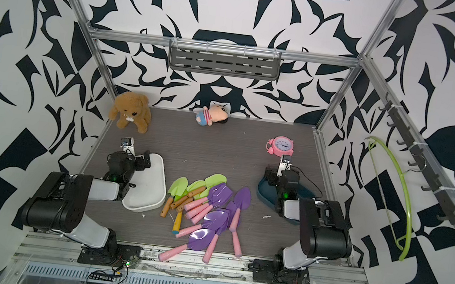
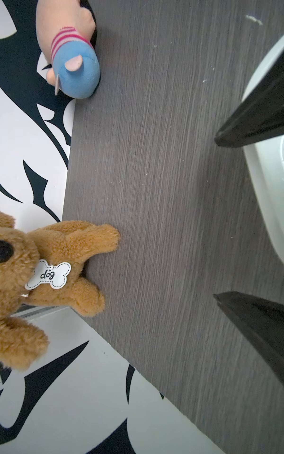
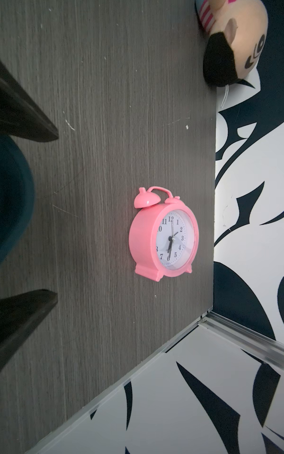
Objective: Sort the small shovels by color and place them into the storage box
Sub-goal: Adjust the storage box at the center of the board.
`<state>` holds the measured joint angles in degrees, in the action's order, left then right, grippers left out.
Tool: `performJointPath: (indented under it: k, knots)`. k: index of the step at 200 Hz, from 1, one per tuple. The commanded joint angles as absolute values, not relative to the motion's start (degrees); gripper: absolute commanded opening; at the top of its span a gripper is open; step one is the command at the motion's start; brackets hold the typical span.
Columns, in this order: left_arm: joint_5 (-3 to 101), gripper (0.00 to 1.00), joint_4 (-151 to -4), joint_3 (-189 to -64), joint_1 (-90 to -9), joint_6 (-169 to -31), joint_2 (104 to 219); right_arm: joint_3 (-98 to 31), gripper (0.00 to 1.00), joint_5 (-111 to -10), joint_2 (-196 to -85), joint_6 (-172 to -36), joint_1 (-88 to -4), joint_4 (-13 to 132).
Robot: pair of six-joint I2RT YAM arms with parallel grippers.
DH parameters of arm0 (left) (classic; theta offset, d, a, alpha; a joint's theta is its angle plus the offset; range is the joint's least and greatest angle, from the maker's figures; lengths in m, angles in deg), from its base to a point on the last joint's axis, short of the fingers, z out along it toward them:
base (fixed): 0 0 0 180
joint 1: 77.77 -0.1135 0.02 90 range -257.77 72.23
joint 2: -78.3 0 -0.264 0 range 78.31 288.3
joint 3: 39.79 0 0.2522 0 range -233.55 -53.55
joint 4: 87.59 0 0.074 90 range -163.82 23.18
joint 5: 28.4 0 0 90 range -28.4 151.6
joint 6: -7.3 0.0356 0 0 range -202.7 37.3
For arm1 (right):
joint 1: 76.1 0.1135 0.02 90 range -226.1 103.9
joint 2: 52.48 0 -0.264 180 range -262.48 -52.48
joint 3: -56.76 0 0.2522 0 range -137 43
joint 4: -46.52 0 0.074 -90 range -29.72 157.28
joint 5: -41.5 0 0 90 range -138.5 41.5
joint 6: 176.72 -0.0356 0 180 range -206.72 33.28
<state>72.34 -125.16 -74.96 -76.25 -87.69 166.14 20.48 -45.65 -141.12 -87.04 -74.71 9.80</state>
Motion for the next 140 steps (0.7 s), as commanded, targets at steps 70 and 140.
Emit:
performJointPath:
  k: [70,140]
  knots:
    - [72.5,0.99,-125.4,-74.6,-76.2,-87.4,166.7,21.5,0.99,-45.5,-141.0,-86.8,-74.3,12.2]
    - [72.5,0.99,-127.3,-74.3,-76.2,-87.2,167.4,21.5,0.99,-45.5,-141.0,-86.8,-74.4,12.2]
